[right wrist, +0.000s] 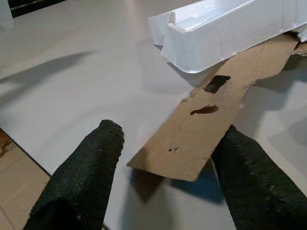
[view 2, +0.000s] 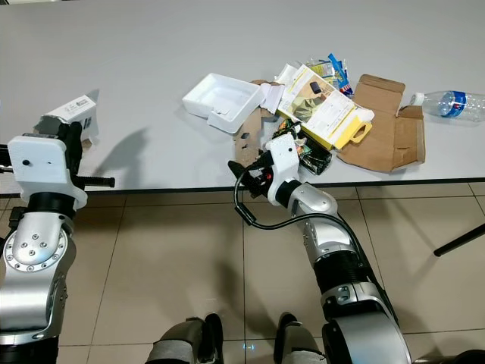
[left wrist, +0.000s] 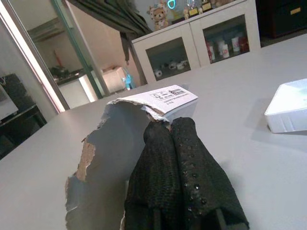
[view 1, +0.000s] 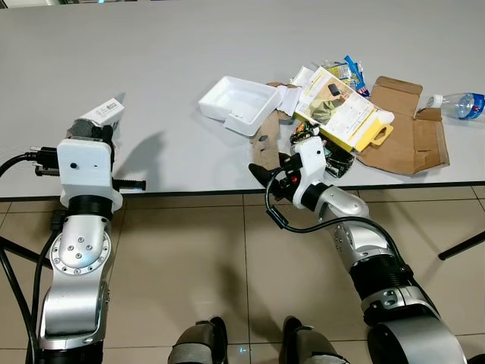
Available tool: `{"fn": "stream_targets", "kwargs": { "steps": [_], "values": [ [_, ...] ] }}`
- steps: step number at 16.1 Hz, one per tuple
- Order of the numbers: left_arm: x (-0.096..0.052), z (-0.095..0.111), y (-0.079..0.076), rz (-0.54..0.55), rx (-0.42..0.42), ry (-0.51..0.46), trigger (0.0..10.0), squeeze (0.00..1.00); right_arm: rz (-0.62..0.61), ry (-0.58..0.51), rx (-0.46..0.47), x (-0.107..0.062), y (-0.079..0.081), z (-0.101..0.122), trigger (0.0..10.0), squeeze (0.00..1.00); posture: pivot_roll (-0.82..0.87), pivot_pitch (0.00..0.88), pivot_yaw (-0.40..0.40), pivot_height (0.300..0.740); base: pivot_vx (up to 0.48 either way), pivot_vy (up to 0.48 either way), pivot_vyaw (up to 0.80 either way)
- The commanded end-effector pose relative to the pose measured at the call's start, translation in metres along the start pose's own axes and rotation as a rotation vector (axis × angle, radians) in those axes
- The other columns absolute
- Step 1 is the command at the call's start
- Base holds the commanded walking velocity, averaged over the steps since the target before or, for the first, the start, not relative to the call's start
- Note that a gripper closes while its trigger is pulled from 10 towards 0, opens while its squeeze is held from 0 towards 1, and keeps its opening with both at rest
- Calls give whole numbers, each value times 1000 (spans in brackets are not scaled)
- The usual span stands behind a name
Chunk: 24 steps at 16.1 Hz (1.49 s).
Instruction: Picking trash to rubbish bin
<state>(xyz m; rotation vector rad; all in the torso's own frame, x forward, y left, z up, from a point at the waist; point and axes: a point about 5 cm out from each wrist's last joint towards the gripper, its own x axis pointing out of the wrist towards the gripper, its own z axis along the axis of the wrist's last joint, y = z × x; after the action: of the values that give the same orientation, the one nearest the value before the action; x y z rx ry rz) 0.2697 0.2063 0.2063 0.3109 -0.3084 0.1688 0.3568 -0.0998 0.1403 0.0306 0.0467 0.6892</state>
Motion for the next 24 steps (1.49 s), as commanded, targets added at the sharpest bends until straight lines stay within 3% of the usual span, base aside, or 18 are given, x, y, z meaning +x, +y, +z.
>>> {"fn": "stream_targets", "kwargs": {
  "steps": [1,15,24],
  "values": [
    [-1,2,4,2,4,-2,0,0,-14,-17,6,0,-3,2,0,0,30,209,80,740,0,0,0],
    [0,3,5,6,6,-5,0,0,-43,-31,-11,0,-8,5,0,0,28,208,80,740,0,0,0],
    [1,3,6,6,8,-8,0,0,-322,-258,-210,-8,-38,60,0,0,27,201,83,740,0,0,0]
  ]
}}
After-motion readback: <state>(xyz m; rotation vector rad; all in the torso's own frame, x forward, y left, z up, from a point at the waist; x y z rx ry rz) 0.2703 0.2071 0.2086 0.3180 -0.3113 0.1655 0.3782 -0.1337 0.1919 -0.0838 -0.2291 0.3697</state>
